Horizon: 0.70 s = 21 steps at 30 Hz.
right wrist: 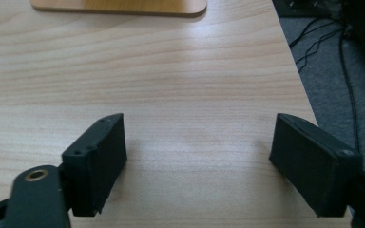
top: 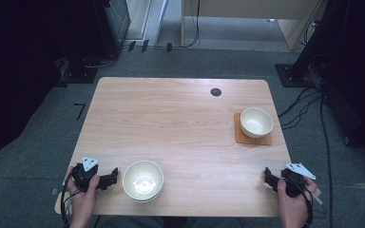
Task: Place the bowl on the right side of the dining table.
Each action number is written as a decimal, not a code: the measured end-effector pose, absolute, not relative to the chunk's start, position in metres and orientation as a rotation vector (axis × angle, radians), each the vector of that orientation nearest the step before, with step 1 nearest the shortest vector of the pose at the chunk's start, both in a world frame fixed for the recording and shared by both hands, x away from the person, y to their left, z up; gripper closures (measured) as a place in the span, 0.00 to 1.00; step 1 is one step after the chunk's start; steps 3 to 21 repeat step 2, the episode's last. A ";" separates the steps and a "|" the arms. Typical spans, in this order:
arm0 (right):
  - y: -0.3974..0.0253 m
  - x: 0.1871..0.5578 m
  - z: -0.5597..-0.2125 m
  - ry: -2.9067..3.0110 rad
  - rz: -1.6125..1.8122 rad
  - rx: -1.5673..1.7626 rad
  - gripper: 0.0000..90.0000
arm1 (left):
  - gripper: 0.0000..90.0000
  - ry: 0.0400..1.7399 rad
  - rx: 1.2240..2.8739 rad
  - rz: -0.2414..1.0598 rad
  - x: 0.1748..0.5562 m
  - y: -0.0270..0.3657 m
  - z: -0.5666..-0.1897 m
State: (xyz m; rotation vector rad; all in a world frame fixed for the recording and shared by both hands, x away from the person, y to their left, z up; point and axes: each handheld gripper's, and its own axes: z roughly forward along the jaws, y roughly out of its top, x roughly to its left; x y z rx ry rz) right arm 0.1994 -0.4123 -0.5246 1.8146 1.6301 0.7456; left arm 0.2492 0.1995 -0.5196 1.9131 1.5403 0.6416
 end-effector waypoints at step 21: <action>-0.412 0.199 -0.525 1.632 0.748 1.819 0.18 | 0.00 1.540 1.913 0.642 0.249 0.199 -0.520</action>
